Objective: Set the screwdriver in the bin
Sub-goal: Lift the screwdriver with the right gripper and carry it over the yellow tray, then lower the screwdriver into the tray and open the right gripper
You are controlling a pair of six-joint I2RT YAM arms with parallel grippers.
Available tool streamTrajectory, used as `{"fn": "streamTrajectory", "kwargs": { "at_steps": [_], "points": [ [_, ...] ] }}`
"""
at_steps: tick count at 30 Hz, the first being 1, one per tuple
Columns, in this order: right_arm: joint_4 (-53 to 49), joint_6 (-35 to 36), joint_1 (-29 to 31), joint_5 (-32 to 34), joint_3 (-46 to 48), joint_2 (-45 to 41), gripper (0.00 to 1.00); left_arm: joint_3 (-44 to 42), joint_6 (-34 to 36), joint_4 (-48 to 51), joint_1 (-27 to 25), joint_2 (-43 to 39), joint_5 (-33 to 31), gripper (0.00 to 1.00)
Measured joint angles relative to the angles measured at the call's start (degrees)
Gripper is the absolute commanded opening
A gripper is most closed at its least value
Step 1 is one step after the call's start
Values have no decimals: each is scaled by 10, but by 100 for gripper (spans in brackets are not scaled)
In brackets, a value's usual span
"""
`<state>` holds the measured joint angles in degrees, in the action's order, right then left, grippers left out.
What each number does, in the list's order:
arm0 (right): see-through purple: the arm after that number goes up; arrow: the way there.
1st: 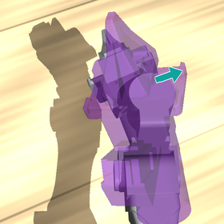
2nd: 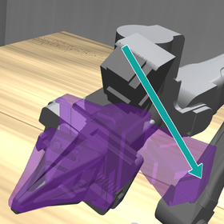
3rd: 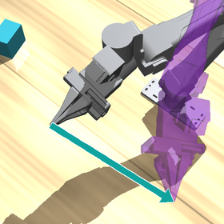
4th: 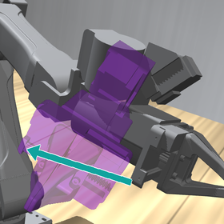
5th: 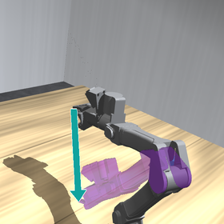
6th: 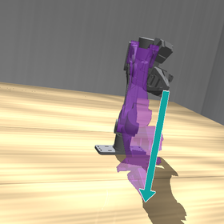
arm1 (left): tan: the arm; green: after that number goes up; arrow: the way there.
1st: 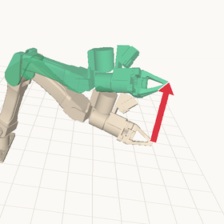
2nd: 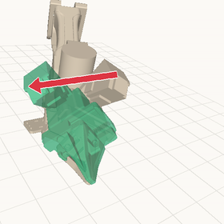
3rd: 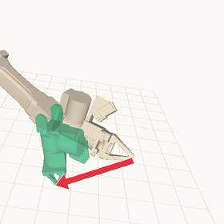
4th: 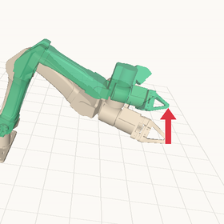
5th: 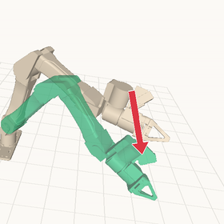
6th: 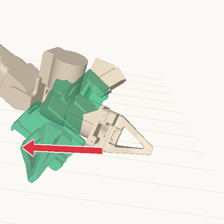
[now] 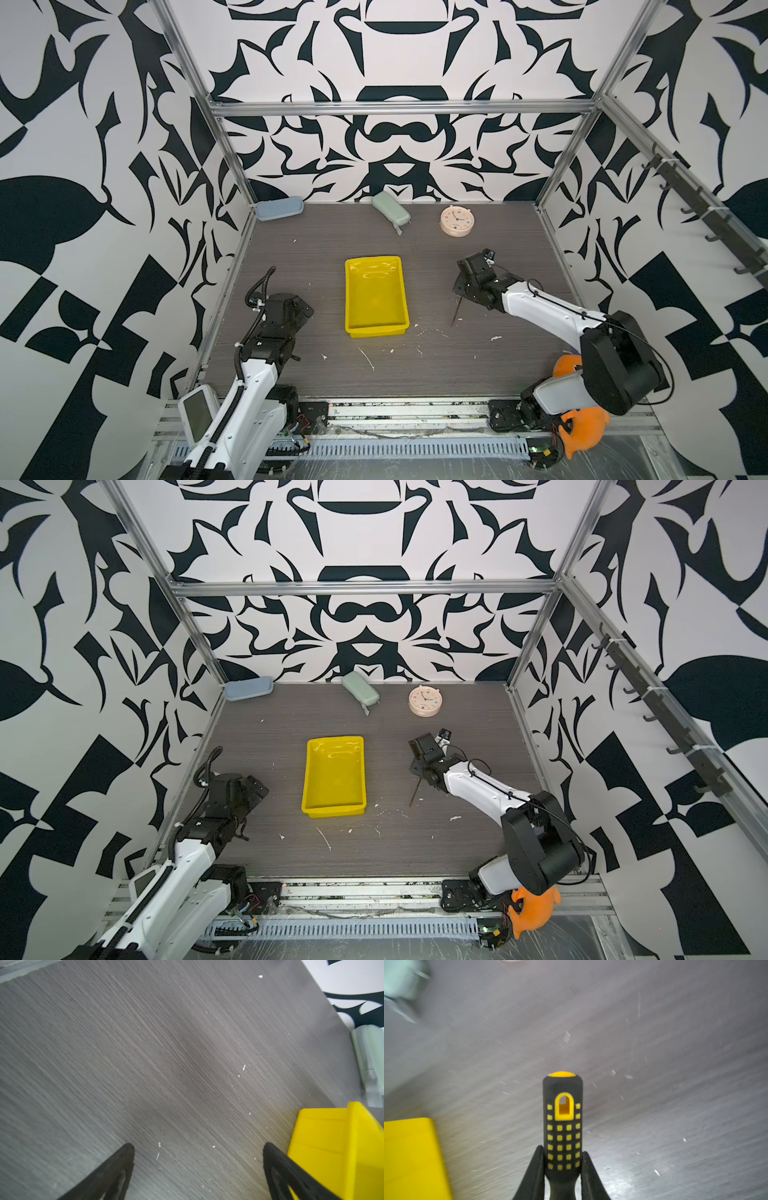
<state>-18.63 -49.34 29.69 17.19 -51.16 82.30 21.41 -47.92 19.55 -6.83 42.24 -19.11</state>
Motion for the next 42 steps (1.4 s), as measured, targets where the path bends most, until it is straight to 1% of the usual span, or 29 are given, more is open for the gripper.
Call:
{"fn": "streamTrajectory", "kwargs": {
  "at_steps": [4,10,16,25,32,37,42],
  "points": [
    [-1,2,61,24,-53,11,11,-1,0,0,0,-17,2,99],
    [-1,9,146,39,-176,99,10,-6,0,0,0,-41,3,99],
    [2,13,205,37,-232,143,8,-9,0,0,0,-57,3,99],
    [3,24,228,13,-287,228,8,-10,0,0,0,-61,3,99],
    [-7,32,231,-24,-390,339,6,-10,0,1,0,-61,3,99],
    [-15,27,237,-39,-398,363,6,-10,0,0,0,-54,3,99],
    [-20,23,240,-50,-398,367,8,-10,0,-3,0,-37,3,99]
  ]
}}
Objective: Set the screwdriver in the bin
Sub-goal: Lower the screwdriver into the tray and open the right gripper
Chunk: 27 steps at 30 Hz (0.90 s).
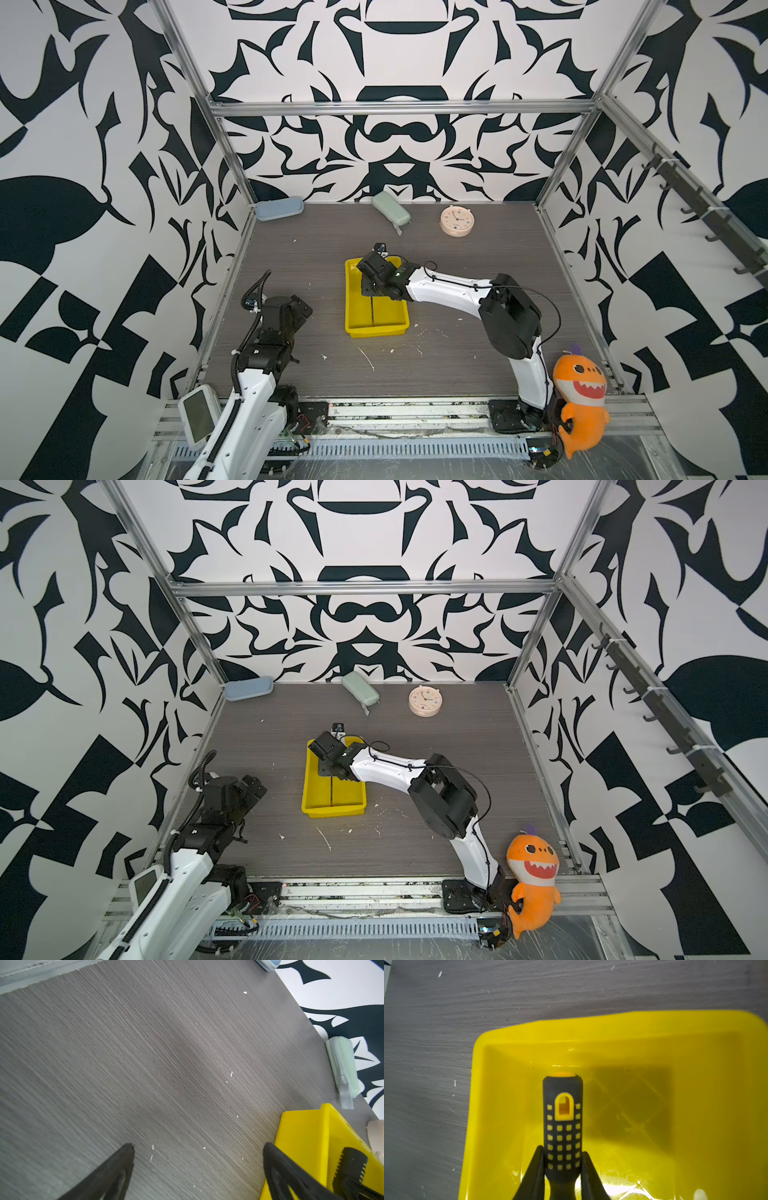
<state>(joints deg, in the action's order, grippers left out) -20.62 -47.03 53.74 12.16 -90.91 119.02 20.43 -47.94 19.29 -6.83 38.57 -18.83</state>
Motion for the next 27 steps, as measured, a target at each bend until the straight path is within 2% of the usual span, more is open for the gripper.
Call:
{"fn": "streamTrajectory", "kwargs": {
  "at_steps": [6,12,14,17,18,23,27],
  "points": [
    [-2,0,0,-7,-7,6,9,0,0,-2,0,27,5,99],
    [-3,5,0,-19,-34,33,13,0,0,-2,0,19,7,99],
    [-6,7,0,-22,-37,38,20,0,0,-2,0,9,7,99],
    [-17,7,0,-23,-37,36,39,0,0,-2,0,1,7,99],
    [-21,10,0,-23,-37,34,42,0,0,-2,0,0,7,99],
    [-40,16,0,-25,-37,2,51,0,0,-2,0,-2,11,99],
    [-46,22,0,-29,-32,-44,55,0,2,-2,0,0,16,99]
  ]
}}
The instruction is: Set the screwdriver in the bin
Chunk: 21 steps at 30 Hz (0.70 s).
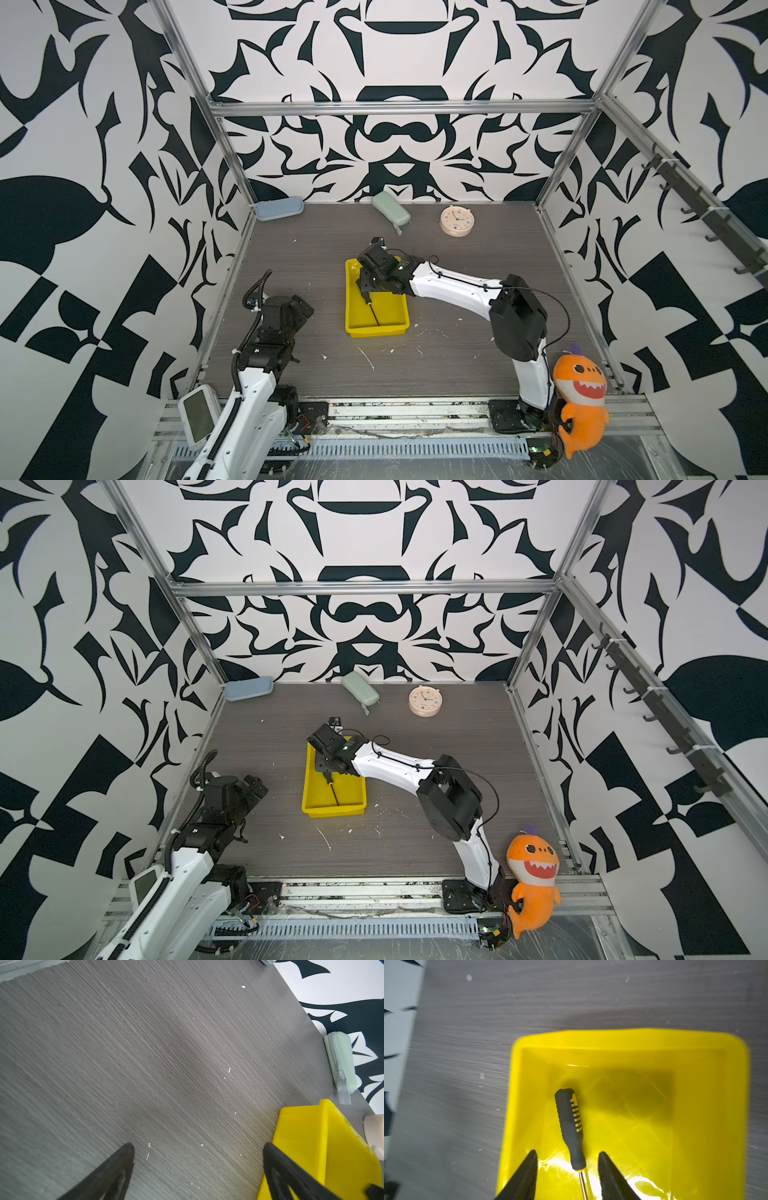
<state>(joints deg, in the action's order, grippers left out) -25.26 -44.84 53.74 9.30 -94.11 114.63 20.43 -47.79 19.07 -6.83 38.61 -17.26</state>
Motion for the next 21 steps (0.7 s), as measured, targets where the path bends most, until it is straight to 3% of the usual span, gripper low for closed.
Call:
{"fn": "streamTrajectory", "kwargs": {
  "at_steps": [4,7,13,21],
  "points": [
    [-19,16,-2,32,13,-61,65,0,1,0,0,0,3,99],
    [-20,48,-3,97,49,-122,65,0,0,1,0,-12,4,99],
    [57,166,-5,247,189,-231,73,-20,-2,1,0,-67,2,99],
    [163,334,-7,363,307,-300,76,-23,-4,2,0,-61,-3,99]
  ]
}}
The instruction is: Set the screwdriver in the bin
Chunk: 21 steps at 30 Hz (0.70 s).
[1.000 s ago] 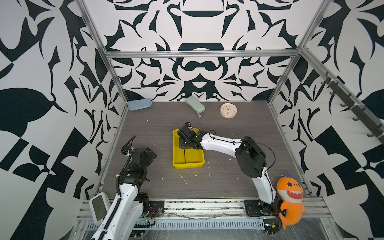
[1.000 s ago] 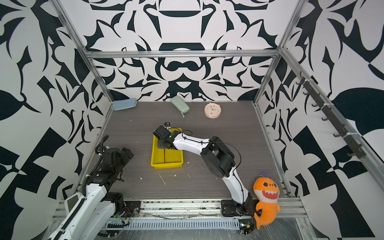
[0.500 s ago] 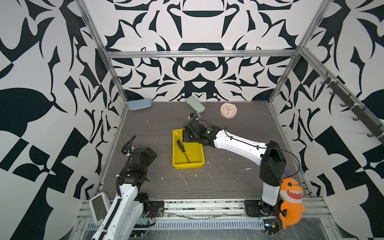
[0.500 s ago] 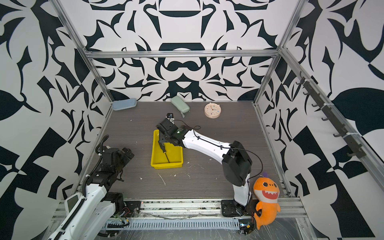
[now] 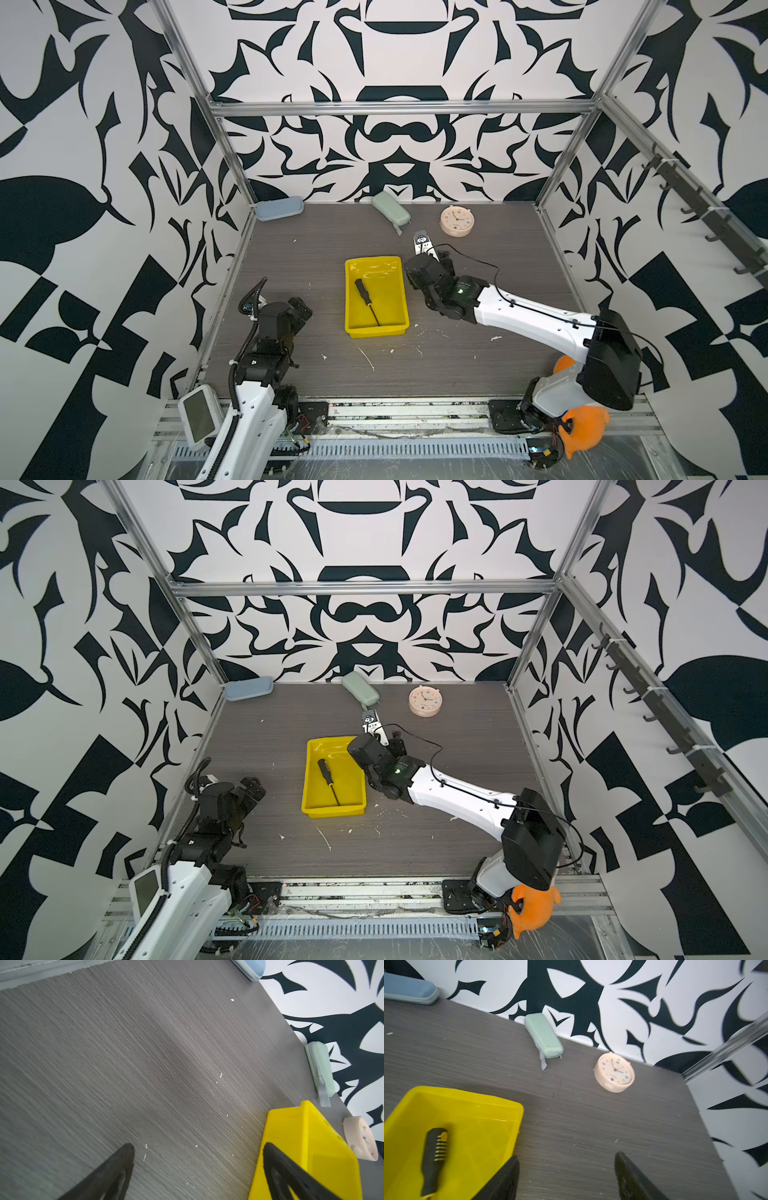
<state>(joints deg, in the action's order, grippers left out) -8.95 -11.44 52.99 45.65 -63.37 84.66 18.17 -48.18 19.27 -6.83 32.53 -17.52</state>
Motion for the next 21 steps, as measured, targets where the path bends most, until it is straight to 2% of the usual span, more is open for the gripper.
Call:
{"fn": "streamTrajectory", "kwargs": {
  "at_steps": [4,8,10,12,16,21],
  "points": [
    [79,114,0,35,75,-74,76,0,1,-2,0,33,1,99],
    [256,253,-9,63,205,-161,75,0,2,-2,0,57,5,99],
    [327,291,-32,61,275,-188,75,0,2,-2,0,61,7,99],
    [356,294,-84,57,317,-189,76,0,3,-3,0,61,9,99],
    [380,243,-203,42,358,-167,77,0,3,-10,0,58,10,99],
    [400,192,-277,16,374,-137,78,0,3,-15,0,59,9,99]
  ]
}}
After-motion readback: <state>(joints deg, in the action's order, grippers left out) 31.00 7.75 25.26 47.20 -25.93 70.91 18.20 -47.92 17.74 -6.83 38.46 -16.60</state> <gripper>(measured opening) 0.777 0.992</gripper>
